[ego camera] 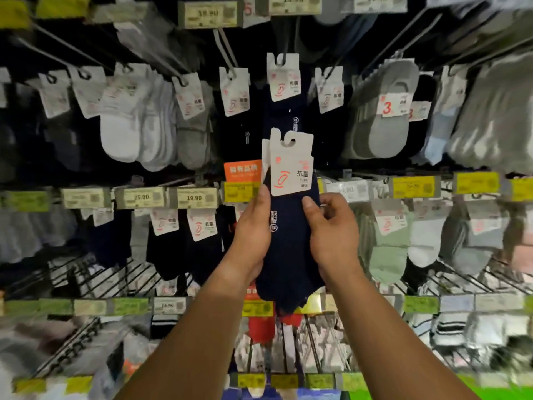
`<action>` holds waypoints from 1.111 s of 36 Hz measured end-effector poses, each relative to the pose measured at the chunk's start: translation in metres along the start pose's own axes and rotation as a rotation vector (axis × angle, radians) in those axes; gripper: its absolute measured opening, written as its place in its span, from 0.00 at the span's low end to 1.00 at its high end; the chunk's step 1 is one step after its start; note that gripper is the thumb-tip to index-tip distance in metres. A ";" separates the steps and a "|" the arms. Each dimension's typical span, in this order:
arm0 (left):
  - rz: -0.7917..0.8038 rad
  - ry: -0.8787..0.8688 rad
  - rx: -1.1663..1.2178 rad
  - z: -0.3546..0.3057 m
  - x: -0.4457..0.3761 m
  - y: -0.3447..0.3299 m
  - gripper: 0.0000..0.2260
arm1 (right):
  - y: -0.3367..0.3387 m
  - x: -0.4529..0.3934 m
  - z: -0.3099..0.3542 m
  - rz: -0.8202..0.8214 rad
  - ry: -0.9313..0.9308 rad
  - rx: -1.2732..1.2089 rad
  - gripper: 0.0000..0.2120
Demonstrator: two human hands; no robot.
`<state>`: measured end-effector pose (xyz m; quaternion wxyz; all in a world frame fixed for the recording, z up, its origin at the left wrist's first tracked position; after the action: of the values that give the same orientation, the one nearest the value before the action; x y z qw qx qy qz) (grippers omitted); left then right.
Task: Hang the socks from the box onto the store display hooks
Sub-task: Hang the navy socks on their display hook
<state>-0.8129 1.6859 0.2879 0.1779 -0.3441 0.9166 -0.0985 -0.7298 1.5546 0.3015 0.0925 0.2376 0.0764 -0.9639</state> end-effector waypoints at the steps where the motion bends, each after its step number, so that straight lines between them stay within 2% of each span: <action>1: -0.016 0.000 0.004 0.001 -0.001 0.002 0.25 | 0.000 0.000 -0.001 -0.008 -0.010 -0.017 0.06; 6: -0.078 -0.054 0.042 -0.003 -0.009 0.007 0.15 | -0.010 0.001 0.004 0.031 -0.009 -0.109 0.03; 9: -0.064 -0.120 0.038 -0.009 -0.012 0.004 0.13 | -0.016 0.001 0.008 0.074 -0.020 -0.150 0.08; 12: -0.085 -0.138 0.068 -0.011 -0.017 0.007 0.11 | -0.019 -0.005 0.009 0.116 -0.058 -0.197 0.08; 17: -0.152 -0.209 0.023 -0.021 -0.031 0.023 0.13 | -0.017 -0.028 0.013 0.134 -0.138 -0.242 0.06; 22: -0.121 -0.255 -0.025 -0.032 -0.043 0.022 0.14 | -0.033 -0.055 0.045 0.217 -0.137 -0.245 0.08; 27: -0.128 -0.251 -0.026 -0.039 -0.053 0.024 0.14 | -0.054 -0.083 0.082 0.274 -0.105 -0.234 0.11; 31: -0.138 -0.240 -0.009 -0.041 -0.058 0.027 0.09 | -0.065 -0.100 0.112 0.279 -0.069 -0.241 0.11; 40: -0.140 -0.201 0.007 -0.041 -0.063 0.036 0.11 | -0.078 -0.137 0.141 0.260 -0.042 -0.222 0.10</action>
<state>-0.8065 1.7573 0.3312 0.2628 -0.4150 0.8675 -0.0787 -0.6895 1.6225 0.4979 0.2435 0.2135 0.1491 -0.9343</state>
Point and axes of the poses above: each hand's wrist, its own x-axis away from the middle knuckle, its own y-axis out of the back of the hand, z = x × y, the point moved 10 cm from there along -x, towards the middle knuckle, and after that the axes turned 5 degrees about -z, right-handed, at the moved point
